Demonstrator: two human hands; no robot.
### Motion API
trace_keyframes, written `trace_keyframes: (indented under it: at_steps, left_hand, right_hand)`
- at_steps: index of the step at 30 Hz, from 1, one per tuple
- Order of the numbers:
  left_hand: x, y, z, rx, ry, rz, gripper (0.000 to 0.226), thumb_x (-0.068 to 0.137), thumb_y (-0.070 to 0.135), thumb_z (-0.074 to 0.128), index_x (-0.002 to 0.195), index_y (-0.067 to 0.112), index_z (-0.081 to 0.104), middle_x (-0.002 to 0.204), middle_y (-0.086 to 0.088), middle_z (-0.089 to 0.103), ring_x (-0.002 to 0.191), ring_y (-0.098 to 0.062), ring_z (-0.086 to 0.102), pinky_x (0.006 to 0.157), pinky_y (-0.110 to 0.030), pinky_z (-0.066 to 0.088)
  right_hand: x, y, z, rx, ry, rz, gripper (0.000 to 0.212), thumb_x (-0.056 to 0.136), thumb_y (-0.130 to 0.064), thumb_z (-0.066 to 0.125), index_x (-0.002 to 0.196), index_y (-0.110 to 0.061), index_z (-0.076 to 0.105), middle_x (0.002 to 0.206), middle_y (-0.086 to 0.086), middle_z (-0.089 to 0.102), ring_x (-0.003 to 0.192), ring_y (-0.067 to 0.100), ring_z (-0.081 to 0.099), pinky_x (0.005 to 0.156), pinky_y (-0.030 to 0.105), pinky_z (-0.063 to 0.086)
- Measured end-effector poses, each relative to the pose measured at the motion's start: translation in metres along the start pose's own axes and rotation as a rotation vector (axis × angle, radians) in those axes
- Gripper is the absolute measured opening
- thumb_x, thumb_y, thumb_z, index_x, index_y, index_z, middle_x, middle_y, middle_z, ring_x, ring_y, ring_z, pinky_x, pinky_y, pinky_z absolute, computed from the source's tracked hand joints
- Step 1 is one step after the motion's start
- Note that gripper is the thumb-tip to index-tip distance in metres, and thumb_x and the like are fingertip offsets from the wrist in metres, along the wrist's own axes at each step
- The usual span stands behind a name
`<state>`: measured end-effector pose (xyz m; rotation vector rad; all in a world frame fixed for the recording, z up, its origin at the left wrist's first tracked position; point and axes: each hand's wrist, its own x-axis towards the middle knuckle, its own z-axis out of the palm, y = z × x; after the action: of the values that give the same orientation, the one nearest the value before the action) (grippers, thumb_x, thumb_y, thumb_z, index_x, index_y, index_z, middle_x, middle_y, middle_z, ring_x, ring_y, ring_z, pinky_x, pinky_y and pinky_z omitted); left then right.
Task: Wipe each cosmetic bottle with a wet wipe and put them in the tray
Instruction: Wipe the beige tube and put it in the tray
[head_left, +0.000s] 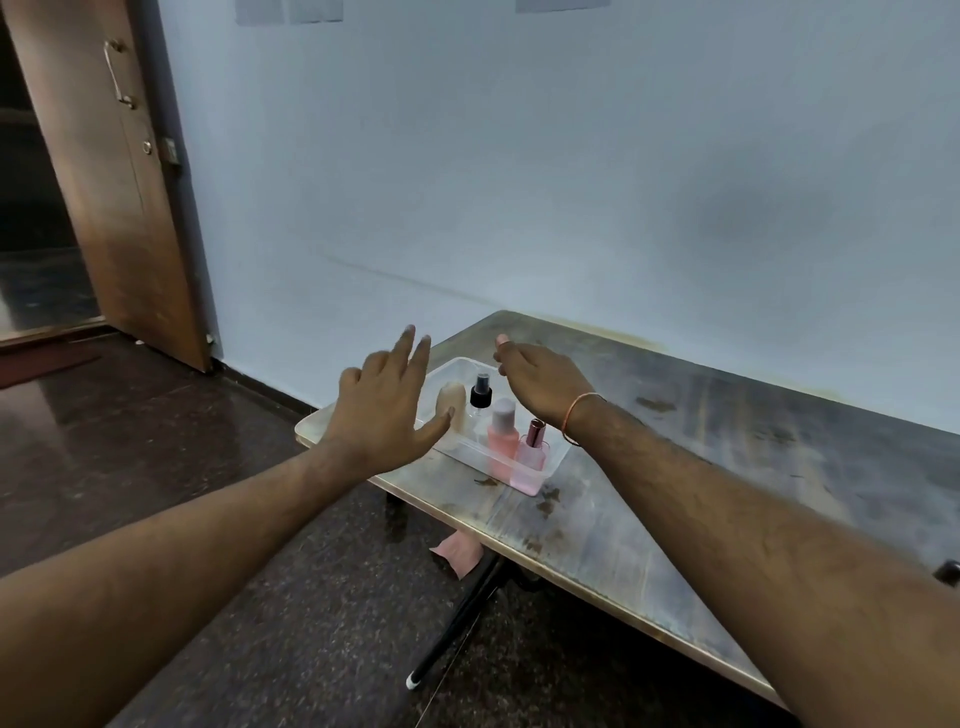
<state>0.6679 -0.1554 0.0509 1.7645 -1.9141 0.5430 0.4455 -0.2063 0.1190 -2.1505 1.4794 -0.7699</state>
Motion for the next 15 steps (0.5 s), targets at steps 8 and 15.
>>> trace_keyframes:
  at_steps: [8,15]
  left_hand:
    - [-0.001,0.061,-0.027,0.068,0.177,0.275,0.088,0.101,0.065,0.043,0.171,0.016,0.021,0.181,-0.012,0.005,0.167,-0.03,0.009,0.127,-0.07,0.008]
    - [-0.016,0.172,-0.014,0.025,0.165,0.592,0.087,0.103,0.061,0.043,0.171,0.011,0.019,0.18,-0.017,0.004,0.167,-0.034,0.0,0.132,-0.064,0.005]
  right_hand:
    - [-0.071,0.048,-0.023,-0.056,0.321,-0.188,0.043,0.112,-0.047,0.039,0.15,-0.039,0.057,0.138,-0.003,0.066,0.127,0.018,0.06,0.11,0.039,0.047]
    - [-0.162,0.12,-0.063,-0.188,0.396,-0.109,0.048,0.11,-0.052,0.039,0.156,-0.042,0.048,0.137,-0.008,0.063,0.128,0.016,0.057,0.107,0.038,0.047]
